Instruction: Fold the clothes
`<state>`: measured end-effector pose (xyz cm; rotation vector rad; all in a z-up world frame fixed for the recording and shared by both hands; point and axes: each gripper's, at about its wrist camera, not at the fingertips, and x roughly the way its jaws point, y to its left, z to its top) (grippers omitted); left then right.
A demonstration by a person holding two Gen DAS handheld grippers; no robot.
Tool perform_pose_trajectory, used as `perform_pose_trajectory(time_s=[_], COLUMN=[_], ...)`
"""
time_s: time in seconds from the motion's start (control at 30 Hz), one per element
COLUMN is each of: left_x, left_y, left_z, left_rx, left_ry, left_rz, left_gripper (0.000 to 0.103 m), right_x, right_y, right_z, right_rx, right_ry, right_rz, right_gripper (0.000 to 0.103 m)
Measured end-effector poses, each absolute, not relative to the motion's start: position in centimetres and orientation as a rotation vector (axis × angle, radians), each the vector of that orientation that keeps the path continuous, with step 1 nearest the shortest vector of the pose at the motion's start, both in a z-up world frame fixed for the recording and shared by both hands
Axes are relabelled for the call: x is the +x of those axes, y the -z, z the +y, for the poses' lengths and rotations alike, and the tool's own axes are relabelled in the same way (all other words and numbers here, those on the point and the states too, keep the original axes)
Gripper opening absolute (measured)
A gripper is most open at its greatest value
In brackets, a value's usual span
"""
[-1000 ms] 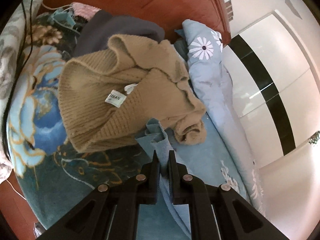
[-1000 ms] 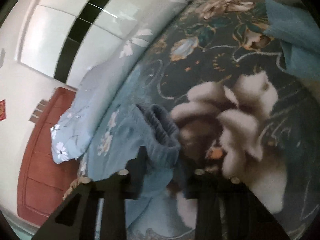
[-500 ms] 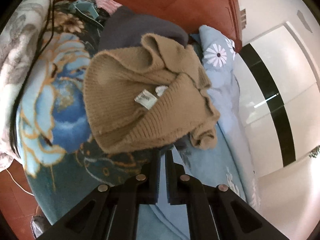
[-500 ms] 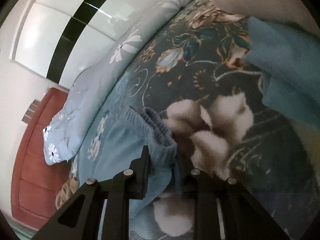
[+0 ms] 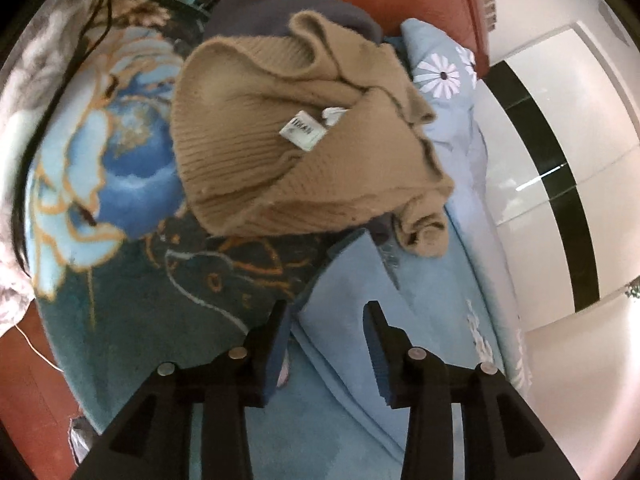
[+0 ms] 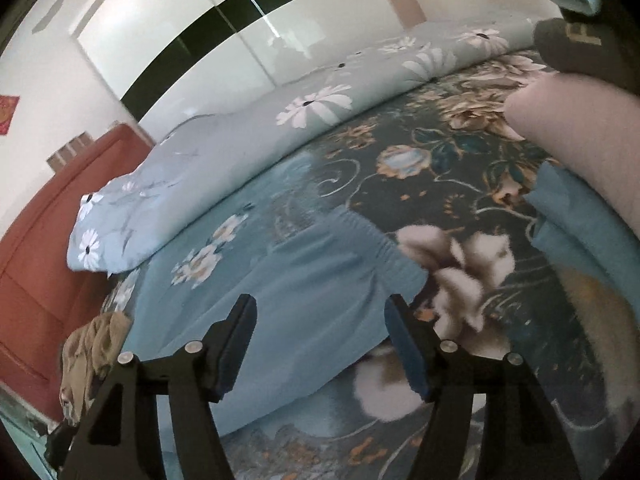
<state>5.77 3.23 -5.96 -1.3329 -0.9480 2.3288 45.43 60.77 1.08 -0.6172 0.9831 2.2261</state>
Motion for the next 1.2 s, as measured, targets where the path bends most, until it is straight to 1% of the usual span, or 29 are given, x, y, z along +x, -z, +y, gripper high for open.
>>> perform_pose_trajectory(time_s=[0.13, 0.33, 0.43, 0.47, 0.5, 0.53, 0.63, 0.73, 0.87, 0.97, 1.1, 1.2], left_x=[5.7, 5.6, 5.3, 5.4, 5.4, 5.5, 5.7, 6.3, 7.7, 9.8, 12.9, 14.9], left_y=[6.2, 7.3, 7.1, 7.0, 6.9, 6.8, 5.8, 3.2, -2.3, -5.3, -6.7, -5.3], left_z=[3.7, 4.5, 4.9, 5.1, 5.3, 5.4, 6.0, 7.4, 12.6, 17.4, 24.7, 30.0], left_rx=[-1.358, -1.345, -1.31, -1.296, -1.29, -1.292, -1.266, -1.173, -1.007, -0.915, -0.887, -0.936], left_ry=[-2.326, -2.244, -2.271, -2.293, -2.317, -2.336, -2.384, -2.4, -2.326, -2.22, -2.063, -1.965], left_rz=[-0.959, -1.028, -1.036, -1.025, -1.011, -1.0, -0.973, -0.913, -0.752, -0.638, -0.494, -0.397], left_gripper=[0.041, 0.042, 0.038, 0.027, 0.01, 0.009, 0.009, 0.009, 0.009, 0.009, 0.009, 0.009], right_x=[45.1, 44.5, 44.1, 44.1, 44.1, 44.2, 44.6, 45.3, 46.1, 46.7, 47.4, 47.8], right_y=[-0.8, 0.2, 0.5, 0.5, 0.6, 0.6, 0.7, 0.8, 0.6, 0.3, -0.5, -0.7], right_z=[60.1, 59.4, 59.2, 59.1, 59.0, 59.0, 59.0, 59.1, 59.1, 59.0, 58.6, 58.2], right_rx=[-0.619, -0.653, -0.663, -0.664, -0.665, -0.664, -0.656, -0.636, -0.613, -0.585, -0.562, -0.562], right_ry=[-2.232, -2.23, -2.24, -2.244, -2.246, -2.248, -2.246, -2.242, -2.245, -2.257, -2.283, -2.304], right_rz=[1.027, 1.072, 1.096, 1.101, 1.104, 1.103, 1.121, 1.137, 1.139, 1.141, 1.111, 1.096], right_gripper=[0.068, 0.068, 0.068, 0.068, 0.068, 0.068, 0.068, 0.068, 0.068, 0.068, 0.068, 0.068])
